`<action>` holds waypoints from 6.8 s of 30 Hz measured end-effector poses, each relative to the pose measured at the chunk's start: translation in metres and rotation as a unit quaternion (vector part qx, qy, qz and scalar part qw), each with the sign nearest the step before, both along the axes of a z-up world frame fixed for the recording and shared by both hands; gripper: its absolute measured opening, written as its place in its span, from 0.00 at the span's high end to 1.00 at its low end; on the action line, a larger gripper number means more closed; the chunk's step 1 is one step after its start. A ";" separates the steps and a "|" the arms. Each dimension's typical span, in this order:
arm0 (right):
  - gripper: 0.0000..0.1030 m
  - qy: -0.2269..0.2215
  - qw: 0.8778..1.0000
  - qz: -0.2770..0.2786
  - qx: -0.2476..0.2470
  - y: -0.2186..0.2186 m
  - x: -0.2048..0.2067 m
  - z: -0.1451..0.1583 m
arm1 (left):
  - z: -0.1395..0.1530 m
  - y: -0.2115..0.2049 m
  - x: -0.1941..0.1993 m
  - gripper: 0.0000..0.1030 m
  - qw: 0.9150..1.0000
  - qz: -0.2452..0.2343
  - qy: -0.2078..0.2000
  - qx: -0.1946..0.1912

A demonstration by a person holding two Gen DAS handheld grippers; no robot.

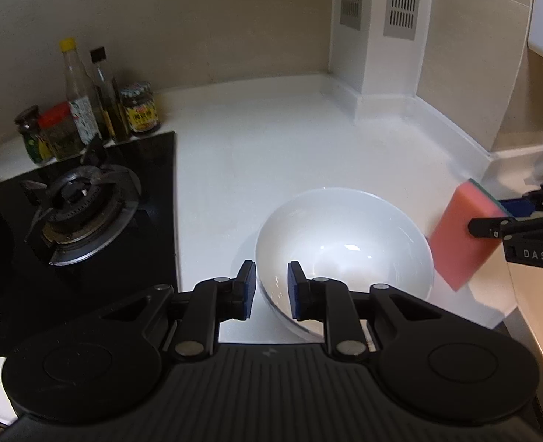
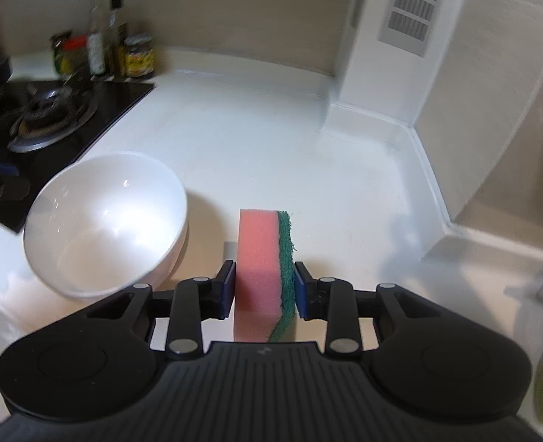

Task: Clean bowl
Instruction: 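Grasp the white bowl rim with the left gripper while the right tool brings the sponge over, then hold the bowl with the left gripper while the right tool scrubs inside with the sponge, then keep the bowl tilted with the left gripper while the right tool wipes the inner wall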

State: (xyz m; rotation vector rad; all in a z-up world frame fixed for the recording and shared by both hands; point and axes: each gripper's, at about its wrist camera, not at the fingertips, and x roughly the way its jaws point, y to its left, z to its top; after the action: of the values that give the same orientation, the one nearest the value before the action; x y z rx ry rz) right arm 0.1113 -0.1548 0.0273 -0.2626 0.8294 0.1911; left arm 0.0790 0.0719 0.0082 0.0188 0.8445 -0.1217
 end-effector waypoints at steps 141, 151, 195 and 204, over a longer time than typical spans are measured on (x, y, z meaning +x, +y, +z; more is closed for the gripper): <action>0.74 -0.053 0.819 0.484 -0.305 0.108 -0.055 -0.028 | -0.038 -0.012 0.104 0.94 0.989 -0.111 0.099 0.026; 0.74 -0.066 0.830 0.452 -0.319 0.094 -0.013 -0.034 | -0.041 -0.032 0.169 0.91 0.983 -0.158 0.092 0.028; 0.74 -0.077 0.815 0.479 -0.316 0.114 -0.043 -0.018 | -0.038 -0.035 0.147 0.94 0.978 -0.174 0.103 0.043; 0.73 -0.078 0.791 0.492 -0.354 0.104 -0.049 -0.026 | -0.037 -0.040 0.154 0.94 0.973 -0.204 0.098 0.032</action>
State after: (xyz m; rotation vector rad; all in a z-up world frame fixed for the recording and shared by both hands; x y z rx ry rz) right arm 0.0624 -0.0509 0.0014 -1.4164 0.4937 0.8282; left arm 0.2328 0.0320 -0.0287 0.2457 1.0340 -0.4895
